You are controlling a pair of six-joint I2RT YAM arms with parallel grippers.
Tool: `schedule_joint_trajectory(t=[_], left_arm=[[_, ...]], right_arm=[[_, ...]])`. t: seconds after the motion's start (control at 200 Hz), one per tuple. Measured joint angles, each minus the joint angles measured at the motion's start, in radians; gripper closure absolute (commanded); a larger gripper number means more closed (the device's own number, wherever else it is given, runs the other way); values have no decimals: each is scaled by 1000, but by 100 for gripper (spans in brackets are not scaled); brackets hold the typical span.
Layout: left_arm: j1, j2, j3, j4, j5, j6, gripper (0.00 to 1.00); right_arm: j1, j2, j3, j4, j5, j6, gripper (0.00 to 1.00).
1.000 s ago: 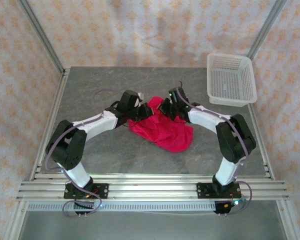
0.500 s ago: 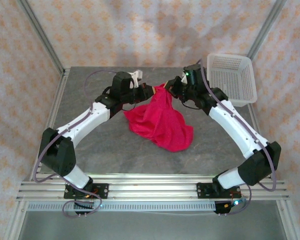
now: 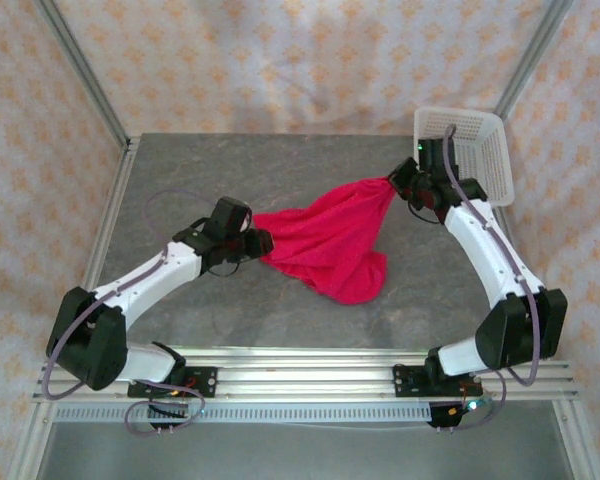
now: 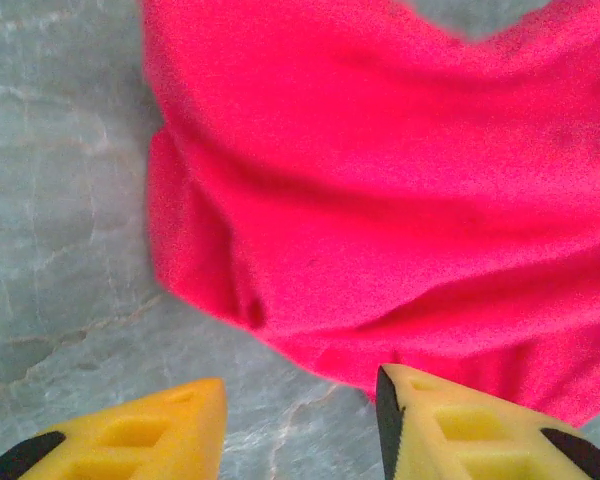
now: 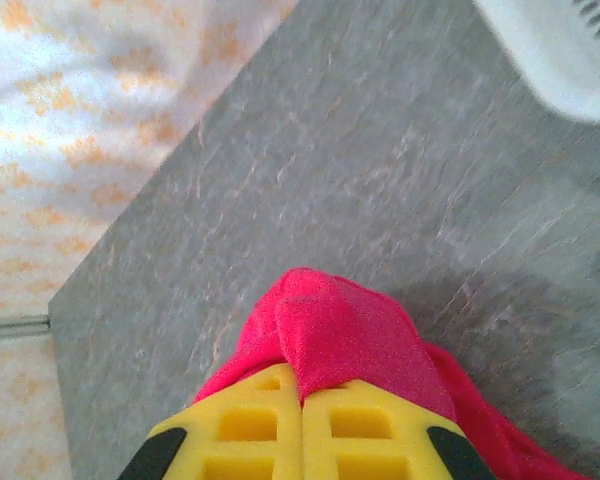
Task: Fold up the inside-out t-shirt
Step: Turn the T-shirt inside out at the center of the table.
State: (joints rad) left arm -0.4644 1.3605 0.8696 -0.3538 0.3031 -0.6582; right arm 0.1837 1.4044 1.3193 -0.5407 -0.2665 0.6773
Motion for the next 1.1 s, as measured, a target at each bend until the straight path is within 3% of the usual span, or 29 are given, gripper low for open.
schedule_joint_trajectory(t=[0.15, 0.33, 0.37, 0.445, 0.49, 0.645, 0.886, 1.101], left_arm=[[-123, 142, 6, 71, -1, -26, 37], [-197, 389, 91, 134, -5, -33, 39], [-193, 406, 118, 106, -2, -36, 49], [-190, 436, 159, 92, -12, -36, 100], [-186, 465, 191, 47, -37, -26, 100], [-103, 484, 276, -19, -39, 45, 100], [261, 311, 506, -231, -52, 207, 100], [260, 173, 600, -281, -58, 257, 100]], right_arm=[[-1, -20, 16, -5, 25, -16, 100], [-2, -20, 22, -36, 47, -40, 100], [-3, -20, 26, -43, 51, -47, 100], [-14, -21, 32, -52, 54, -58, 100], [-27, -23, 33, -59, 54, -64, 100], [-87, -50, 32, -102, 54, -100, 100], [-152, -195, -12, -199, 47, -172, 100], [-145, -260, -42, -245, -5, -181, 100]])
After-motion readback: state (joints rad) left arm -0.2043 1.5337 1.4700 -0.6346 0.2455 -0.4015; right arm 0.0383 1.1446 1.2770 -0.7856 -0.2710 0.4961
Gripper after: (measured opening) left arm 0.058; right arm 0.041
